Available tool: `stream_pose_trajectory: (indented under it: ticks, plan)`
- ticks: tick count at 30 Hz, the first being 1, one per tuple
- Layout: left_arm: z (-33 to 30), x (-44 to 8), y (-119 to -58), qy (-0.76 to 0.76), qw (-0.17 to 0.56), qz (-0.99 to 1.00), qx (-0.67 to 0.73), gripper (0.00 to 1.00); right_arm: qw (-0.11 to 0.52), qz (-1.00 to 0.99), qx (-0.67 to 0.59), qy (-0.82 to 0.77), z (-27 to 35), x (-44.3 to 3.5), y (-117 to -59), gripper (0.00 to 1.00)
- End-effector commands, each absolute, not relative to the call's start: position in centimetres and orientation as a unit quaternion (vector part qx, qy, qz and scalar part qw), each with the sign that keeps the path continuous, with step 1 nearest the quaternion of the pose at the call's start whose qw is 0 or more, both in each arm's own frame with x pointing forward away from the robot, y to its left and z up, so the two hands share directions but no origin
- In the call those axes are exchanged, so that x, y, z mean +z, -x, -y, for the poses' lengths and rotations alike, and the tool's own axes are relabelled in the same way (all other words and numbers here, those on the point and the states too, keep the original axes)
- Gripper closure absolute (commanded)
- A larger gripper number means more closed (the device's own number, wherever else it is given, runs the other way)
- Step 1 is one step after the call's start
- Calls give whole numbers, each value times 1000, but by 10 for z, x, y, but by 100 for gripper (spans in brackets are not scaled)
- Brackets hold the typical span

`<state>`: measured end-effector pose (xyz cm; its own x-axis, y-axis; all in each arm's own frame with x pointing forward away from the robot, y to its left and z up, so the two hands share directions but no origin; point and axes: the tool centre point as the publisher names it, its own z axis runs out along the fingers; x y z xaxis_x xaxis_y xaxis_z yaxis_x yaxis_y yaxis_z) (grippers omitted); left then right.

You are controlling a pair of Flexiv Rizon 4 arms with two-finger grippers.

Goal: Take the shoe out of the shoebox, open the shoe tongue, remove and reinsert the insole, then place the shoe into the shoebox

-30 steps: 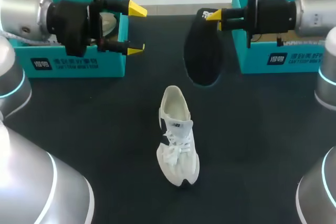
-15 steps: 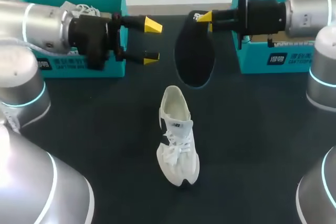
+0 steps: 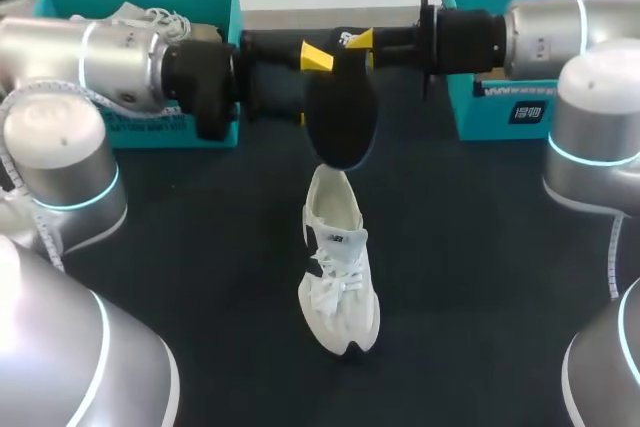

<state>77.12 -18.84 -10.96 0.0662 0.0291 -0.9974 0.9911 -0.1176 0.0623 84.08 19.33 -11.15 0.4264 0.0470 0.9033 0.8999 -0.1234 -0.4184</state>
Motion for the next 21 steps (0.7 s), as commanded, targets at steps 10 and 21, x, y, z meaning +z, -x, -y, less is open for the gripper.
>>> stream_pose_trajectory:
  ticks: [10,21]
  plan:
    - [197,-122,-776,-531,508,-471,-488,100,549,368,-387,643,-200,-112,-837,100]
    - [191,-128,-775,-512,528,-485,-473,100,548,372,-400,633,-201,-113,-831,73]
